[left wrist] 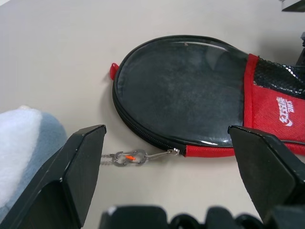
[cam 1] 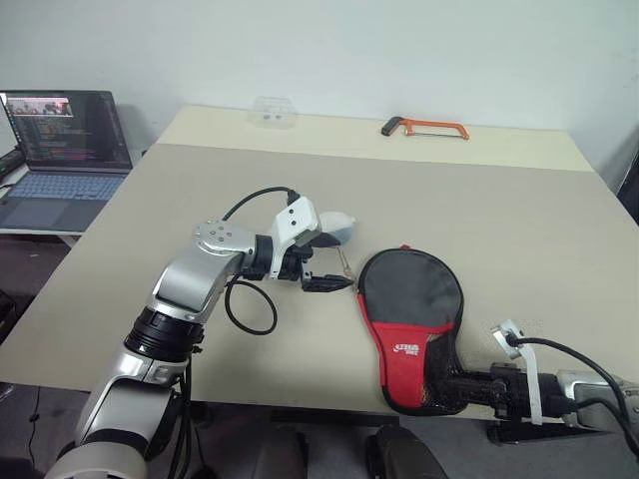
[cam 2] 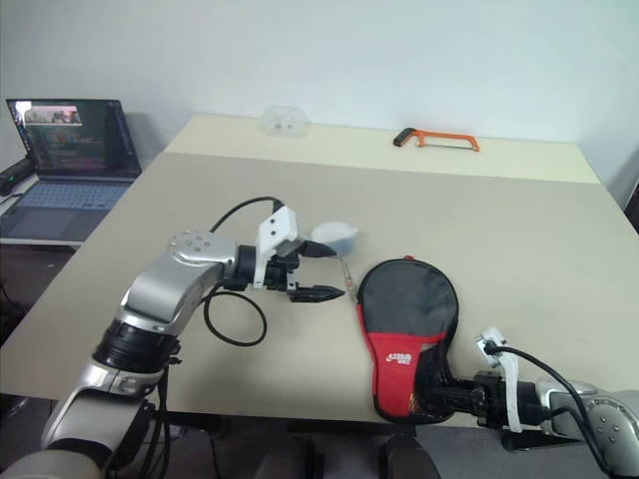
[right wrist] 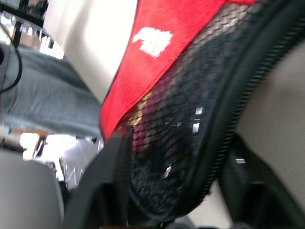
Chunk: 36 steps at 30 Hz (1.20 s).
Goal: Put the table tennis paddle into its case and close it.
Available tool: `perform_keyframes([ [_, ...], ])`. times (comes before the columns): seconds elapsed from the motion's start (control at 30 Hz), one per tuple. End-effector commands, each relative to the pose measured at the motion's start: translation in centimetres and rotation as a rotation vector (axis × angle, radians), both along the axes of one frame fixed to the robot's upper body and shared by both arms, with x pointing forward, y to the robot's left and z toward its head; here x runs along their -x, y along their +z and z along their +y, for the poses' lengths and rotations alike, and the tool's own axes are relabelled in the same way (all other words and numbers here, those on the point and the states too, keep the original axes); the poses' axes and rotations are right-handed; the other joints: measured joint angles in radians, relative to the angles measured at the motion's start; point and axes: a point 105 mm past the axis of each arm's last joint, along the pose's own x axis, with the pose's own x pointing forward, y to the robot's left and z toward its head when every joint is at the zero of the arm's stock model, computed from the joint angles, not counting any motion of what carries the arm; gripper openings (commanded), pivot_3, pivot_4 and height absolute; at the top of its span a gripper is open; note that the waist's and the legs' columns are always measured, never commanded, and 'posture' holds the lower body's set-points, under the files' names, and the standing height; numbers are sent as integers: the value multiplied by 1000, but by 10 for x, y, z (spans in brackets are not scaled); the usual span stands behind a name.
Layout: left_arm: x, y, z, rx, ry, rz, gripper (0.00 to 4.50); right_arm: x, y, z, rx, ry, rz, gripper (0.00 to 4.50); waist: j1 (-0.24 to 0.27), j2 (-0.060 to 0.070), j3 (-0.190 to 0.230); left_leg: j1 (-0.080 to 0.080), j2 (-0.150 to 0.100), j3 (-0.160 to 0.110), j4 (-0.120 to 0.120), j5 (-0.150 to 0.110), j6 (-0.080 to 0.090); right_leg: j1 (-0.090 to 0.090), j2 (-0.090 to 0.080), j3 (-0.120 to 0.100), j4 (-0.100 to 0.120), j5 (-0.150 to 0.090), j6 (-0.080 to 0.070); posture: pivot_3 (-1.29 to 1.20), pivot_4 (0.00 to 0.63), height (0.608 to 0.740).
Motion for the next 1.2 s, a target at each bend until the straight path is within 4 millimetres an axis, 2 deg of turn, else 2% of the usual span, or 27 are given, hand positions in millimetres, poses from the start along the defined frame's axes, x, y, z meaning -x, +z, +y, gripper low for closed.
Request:
perform_keyframes([
  [0.03,0,11,-3,12,-13,-47,4500,2,5,-14,93,46,-53,3959,0,0,0,0,0,0,0,0,0,0,0,0,0,0,0,0,150,740],
  [0.1,-1,11,-3,14,-10,-47,4500,3,3,-28,171,70,-68,4476,2,0,0,0,0,0,1,0,0,0,-1,0,0,0,1,0,150,740],
  [0.2,-2,12,-2,16,-6,-47,4500,3,5,-45,270,96,-92,4476,2,0,0,0,-1,1,1,0,0,1,-1,0,0,0,1,0,150,740],
  [0.3,-3,14,2,19,6,-51,4500,3,17,-68,422,119,-149,4476,4,1,1,0,-1,1,2,0,0,0,-1,0,0,0,2,0,150,740],
  [0.33,-4,16,4,26,15,-50,4500,0,25,-78,499,128,-198,4476,5,1,1,0,-1,1,2,0,0,0,-1,0,0,0,2,0,150,740],
  [0.37,-6,17,7,31,30,-55,4500,-12,40,-83,552,113,-293,4476,6,2,1,0,-1,1,2,0,0,0,-1,0,0,0,2,0,150,740],
  [0.43,-14,21,12,40,74,-78,4500,-43,74,-80,575,33,-503,4476,-2,2,2,0,-2,1,2,0,0,0,-1,0,0,1,2,0,150,740],
  [0.53,-30,29,13,78,155,-121,4500,-85,112,-62,526,-121,-773,4476,-18,1,3,4,-3,1,2,0,0,1,1,2,1,2,3,0,150,740],
  [0.63,-37,37,7,114,181,-143,4500,-111,132,-30,402,-235,-947,4476,-20,0,5,5,-3,1,0,0,0,1,2,3,1,2,3,0,150,740],
  [0.7,-42,40,4,122,205,-155,4500,-117,124,-11,359,-252,-986,4476,-14,1,5,4,-3,1,-1,0,-1,1,1,4,1,2,3,0,150,740],
  [0.8,-56,42,7,119,289,-178,4500,-136,89,8,397,-335,-942,4476,-8,2,5,-4,-2,1,-1,0,-1,-6,1,3,1,5,-2,0,150,740],
  [0.87,-64,46,9,121,336,-187,4500,-145,74,15,415,-394,-921,4476,-5,2,5,-9,-2,1,0,0,-1,-12,0,3,2,5,-3,0,150,740],
  [0.93,-68,51,9,119,357,-208,4500,-145,61,28,398,-391,-901,4476,-4,3,5,-17,-1,1,1,3,-5,-20,-2,3,5,5,-3,0,150,740],
  [1.03,-70,56,7,131,369,-212,4500,-141,48,46,326,-417,-843,4476,-4,3,5,-17,-1,2,1,3,-5,-21,-3,3,4,6,-2,0,150,740],
  [1.2,-74,47,4,93,370,-204,4500,-128,15,60,359,-343,-754,4476,-6,3,5,-17,-3,3,3,3,-5,-21,-2,2,7,6,-1,0,150,740],
])
